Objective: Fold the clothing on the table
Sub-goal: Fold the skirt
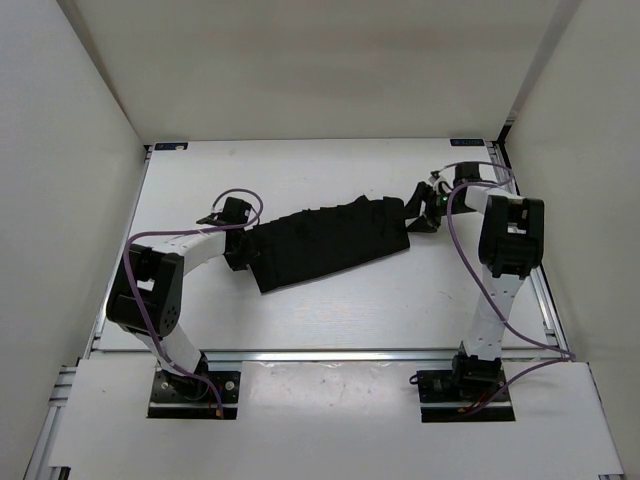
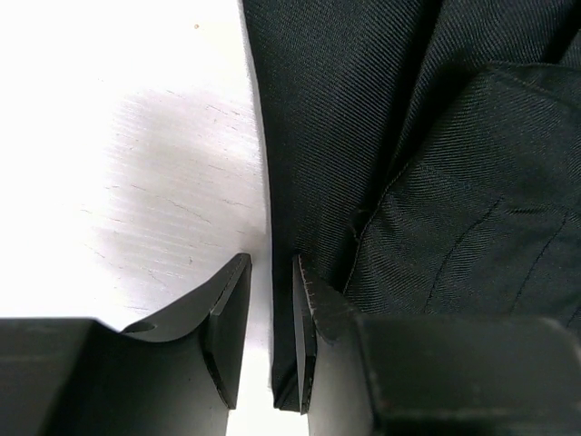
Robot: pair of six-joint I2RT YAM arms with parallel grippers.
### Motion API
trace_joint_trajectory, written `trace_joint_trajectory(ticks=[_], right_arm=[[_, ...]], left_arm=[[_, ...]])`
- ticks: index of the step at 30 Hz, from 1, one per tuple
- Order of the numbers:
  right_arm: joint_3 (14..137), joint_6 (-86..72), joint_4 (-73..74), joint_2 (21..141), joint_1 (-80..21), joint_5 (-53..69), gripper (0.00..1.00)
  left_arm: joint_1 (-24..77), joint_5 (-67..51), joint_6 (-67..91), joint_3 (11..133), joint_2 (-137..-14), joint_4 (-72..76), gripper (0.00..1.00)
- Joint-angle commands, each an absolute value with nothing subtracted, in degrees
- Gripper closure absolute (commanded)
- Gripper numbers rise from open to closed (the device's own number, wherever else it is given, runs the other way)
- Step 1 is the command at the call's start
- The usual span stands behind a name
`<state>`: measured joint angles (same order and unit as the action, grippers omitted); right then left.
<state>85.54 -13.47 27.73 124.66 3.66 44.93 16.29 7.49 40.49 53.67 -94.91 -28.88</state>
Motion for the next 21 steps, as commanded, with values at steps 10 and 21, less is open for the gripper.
trace_joint_trajectory(ticks=[10, 21], right_arm=[[73.13, -18.44, 15.31, 125.16, -5.45, 62.93, 0.78], [61.72, -16.88, 23.02, 108.39, 2.63, 50.46, 0.99]], left_arm=[[17.05, 5.89, 41.22, 53.43, -96.33, -26.9, 0.64], [25.48, 0.35, 41.4, 59.32, -100.8, -24.52, 0.64]])
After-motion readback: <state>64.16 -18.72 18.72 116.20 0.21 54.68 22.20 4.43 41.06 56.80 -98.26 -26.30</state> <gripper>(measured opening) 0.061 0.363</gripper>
